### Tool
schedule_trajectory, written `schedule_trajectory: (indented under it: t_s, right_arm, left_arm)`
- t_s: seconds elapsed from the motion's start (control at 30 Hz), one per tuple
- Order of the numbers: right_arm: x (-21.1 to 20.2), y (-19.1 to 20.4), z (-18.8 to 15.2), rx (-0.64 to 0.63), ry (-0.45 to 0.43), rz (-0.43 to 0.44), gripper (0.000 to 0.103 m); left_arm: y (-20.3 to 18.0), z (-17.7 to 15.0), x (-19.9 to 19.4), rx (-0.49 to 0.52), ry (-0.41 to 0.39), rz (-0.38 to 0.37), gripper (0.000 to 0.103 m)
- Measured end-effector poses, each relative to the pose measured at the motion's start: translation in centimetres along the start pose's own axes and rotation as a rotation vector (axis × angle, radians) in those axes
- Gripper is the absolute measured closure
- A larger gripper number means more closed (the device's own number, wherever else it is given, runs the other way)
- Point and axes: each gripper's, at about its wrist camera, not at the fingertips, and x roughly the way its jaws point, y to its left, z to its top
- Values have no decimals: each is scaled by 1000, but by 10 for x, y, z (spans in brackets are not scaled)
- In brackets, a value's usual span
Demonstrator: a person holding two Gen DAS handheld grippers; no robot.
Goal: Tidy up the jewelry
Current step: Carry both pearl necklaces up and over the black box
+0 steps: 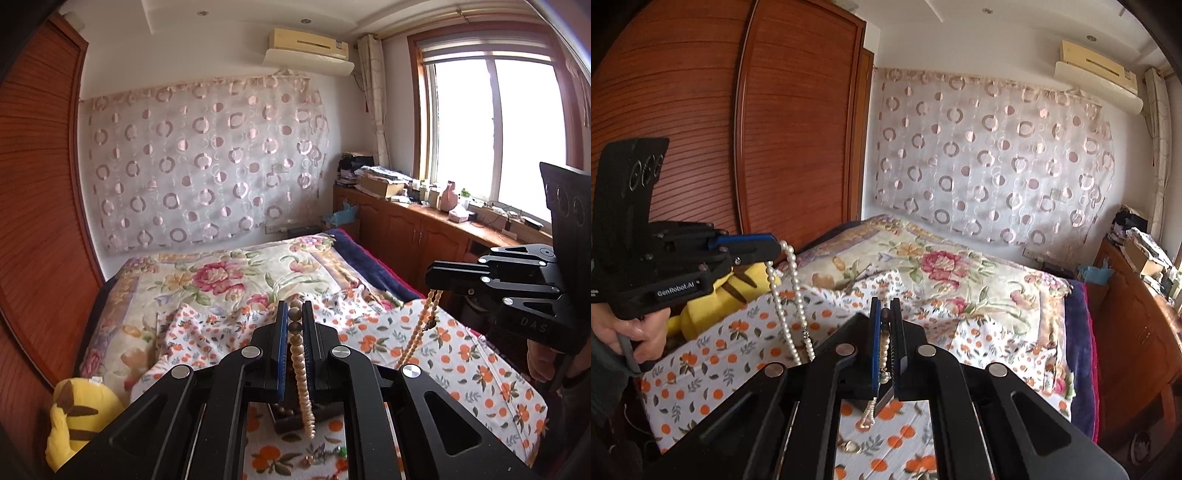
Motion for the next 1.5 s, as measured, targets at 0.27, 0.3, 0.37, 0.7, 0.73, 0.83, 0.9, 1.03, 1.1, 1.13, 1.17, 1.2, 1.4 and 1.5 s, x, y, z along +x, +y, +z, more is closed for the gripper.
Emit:
schedule_trajectory:
  t_s: [0.27,0.3,0.37,0.7,0.73,0.83,0.9,1.03,1.1,1.13,1.17,1.2,1.4,1.5]
  right_arm:
    - [13,-17,24,-2,-18,8,98]
    - [14,-18,26,-1,-19,11,98]
    - [19,-21,29,-1,-23,16,98]
    - [45,-21,45,-14,-39,45,98]
    - [48,-21,45,-13,-36,48,97]
    - [62,-18,43,-12,-19,58,98]
    - [75,-18,38,-4,1,66,97]
    - [95,-18,25,15,43,81,97]
    - [104,-17,19,23,61,86,97]
    - [108,-18,15,28,71,87,97]
    - [112,-18,10,36,81,90,97]
    - [117,-19,5,43,97,93,97]
    - [135,-16,-16,56,147,107,97]
    - [138,-13,-24,56,162,116,97]
  left_arm:
    - [1,28,16,13,-21,-21,96]
    - [2,31,21,13,-18,-21,96]
    - [4,30,27,11,-11,-21,96]
    - [31,-2,76,-50,97,-38,96]
    - [33,-7,80,-54,109,-38,96]
    - [38,-18,89,-62,135,-37,96]
    - [41,-23,93,-69,148,-36,96]
    - [43,-36,101,-74,179,-36,96]
    - [43,-41,104,-75,190,-39,96]
    - [43,-44,105,-76,195,-41,96]
    - [43,-47,107,-77,200,-42,96]
    - [42,-50,108,-77,208,-45,96]
    - [33,-67,114,-66,240,-52,96]
    - [31,-75,118,-69,255,-52,96]
